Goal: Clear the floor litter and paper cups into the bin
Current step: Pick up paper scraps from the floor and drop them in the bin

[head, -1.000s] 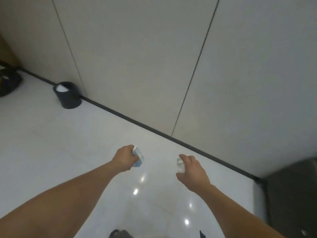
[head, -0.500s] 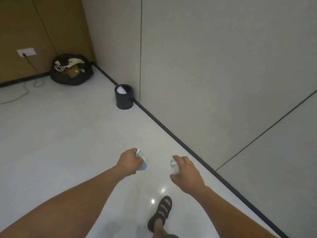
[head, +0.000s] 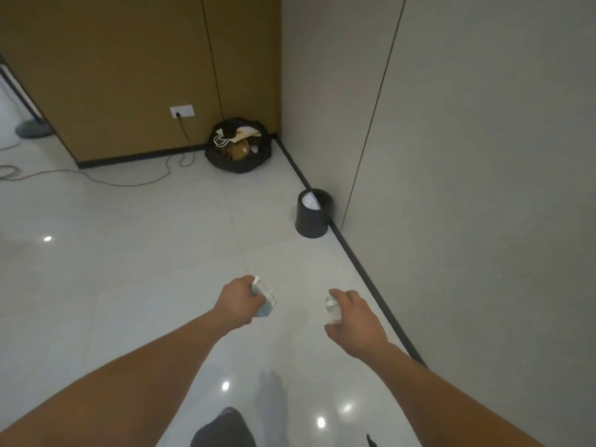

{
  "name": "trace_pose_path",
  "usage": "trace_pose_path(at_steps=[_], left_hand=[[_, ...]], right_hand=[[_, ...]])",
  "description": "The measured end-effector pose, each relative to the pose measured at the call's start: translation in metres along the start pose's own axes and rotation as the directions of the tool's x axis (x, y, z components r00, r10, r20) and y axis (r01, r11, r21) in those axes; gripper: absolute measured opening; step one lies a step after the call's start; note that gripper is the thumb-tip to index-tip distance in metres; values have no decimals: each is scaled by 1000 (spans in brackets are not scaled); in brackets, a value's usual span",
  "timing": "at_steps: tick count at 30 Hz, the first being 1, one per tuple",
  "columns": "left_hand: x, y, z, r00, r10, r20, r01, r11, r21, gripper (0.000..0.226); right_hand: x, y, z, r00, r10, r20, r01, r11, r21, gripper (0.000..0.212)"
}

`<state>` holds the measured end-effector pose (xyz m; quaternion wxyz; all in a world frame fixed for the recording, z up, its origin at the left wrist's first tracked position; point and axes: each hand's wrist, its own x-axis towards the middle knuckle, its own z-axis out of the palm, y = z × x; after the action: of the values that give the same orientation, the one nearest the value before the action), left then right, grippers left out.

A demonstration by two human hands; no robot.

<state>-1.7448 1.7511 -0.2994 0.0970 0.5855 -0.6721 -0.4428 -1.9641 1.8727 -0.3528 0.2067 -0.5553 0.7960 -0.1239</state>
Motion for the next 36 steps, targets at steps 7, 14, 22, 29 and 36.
trace_pose_path(at_steps=[7, 14, 22, 29, 36], left_hand=[[131, 18, -38, 1000, 23, -11, -23, 1000, -18, 28], [266, 49, -105, 997, 82, 7, -82, 997, -9, 25], [395, 95, -127, 996, 67, 61, -68, 997, 21, 32], [515, 162, -120, 990, 95, 108, -108, 987, 117, 31], [628, 225, -125, 989, 73, 129, -93, 984, 154, 35]], right_hand=[[145, -43, -10, 998, -55, 3, 55, 998, -32, 67], [270, -81, -28, 1000, 22, -21, -22, 1000, -17, 69], [388, -95, -45, 999, 41, -4, -41, 999, 3, 72], [530, -66, -78, 999, 45, -13, -45, 998, 37, 71], [638, -38, -109, 992, 122, -10, -121, 990, 75, 72]])
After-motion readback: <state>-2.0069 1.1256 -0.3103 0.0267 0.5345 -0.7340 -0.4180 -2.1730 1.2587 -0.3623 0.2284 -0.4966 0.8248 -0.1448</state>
